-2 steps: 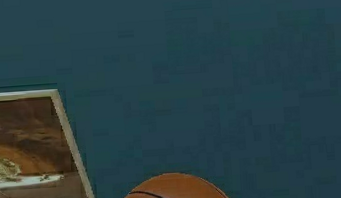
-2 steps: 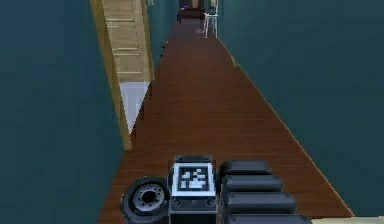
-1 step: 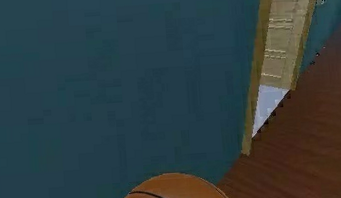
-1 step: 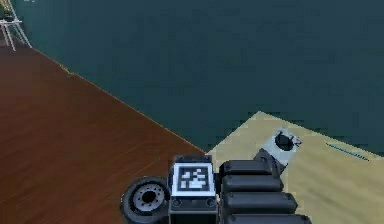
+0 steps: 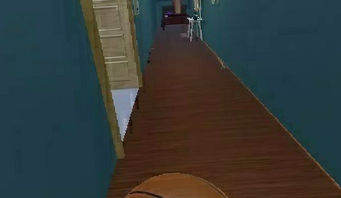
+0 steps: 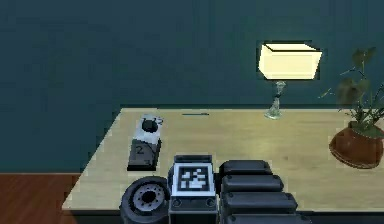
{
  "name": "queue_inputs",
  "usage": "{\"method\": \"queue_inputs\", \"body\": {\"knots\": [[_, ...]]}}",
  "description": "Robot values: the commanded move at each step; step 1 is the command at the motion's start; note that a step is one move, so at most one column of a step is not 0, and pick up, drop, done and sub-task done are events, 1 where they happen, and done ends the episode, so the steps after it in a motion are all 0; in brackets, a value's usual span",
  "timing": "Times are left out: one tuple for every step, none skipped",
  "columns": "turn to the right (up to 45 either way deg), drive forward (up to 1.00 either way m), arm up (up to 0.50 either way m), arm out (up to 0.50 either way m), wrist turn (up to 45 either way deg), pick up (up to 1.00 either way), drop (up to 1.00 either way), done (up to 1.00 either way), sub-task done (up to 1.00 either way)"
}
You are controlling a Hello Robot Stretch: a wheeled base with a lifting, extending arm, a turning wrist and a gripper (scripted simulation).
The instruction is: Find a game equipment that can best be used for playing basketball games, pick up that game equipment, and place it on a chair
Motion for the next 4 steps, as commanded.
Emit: {"method": "queue_inputs", "body": {"knots": [[0.0, 1.0, 0.0, 0.0, 0.0, 0.0, 0.0, 0.0, 0.0], [0.0, 0.9, 0.0, 0.0, 0.0, 0.0, 0.0, 0.0, 0.0], [-45.0, 0.0, 0.0, 0.0, 0.0, 0.0, 0.0, 0.0, 0.0], [-24.0, 0.0, 0.0, 0.0, 0.0, 0.0, 0.0, 0.0, 0.0]]}}
